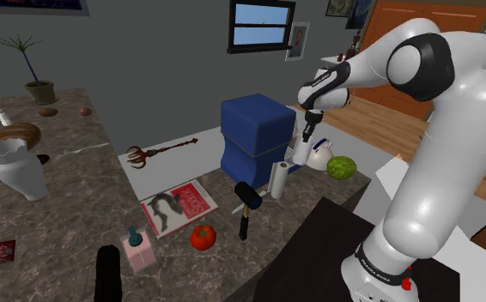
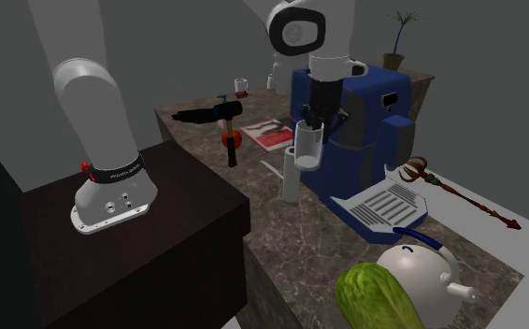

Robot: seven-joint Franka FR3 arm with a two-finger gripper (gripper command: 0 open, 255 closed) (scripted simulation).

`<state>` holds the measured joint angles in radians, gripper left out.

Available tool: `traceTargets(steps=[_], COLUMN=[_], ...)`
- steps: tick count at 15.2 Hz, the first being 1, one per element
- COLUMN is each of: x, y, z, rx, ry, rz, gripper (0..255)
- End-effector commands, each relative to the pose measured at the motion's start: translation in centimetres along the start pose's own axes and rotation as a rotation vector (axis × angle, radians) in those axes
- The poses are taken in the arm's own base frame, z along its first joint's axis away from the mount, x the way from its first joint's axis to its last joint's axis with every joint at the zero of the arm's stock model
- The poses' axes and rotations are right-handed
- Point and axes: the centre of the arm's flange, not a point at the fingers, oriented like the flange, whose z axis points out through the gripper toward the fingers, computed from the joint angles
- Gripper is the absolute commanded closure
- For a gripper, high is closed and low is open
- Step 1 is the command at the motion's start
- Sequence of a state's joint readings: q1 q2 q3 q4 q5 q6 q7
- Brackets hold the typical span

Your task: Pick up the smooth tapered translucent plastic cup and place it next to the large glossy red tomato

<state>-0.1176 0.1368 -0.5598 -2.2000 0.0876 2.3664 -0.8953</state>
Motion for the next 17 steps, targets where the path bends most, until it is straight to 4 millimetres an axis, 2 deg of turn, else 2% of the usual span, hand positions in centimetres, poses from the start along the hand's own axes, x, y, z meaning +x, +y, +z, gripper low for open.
traceTargets(steps=[1, 17], x=[0.5, 5.0], y=[-2.8, -23.5], z=[-0.3, -1.2], rx=[-0.001, -0.001], ry=[0.000, 0.000], rz=[0.001, 0.001], gripper=[255, 255])
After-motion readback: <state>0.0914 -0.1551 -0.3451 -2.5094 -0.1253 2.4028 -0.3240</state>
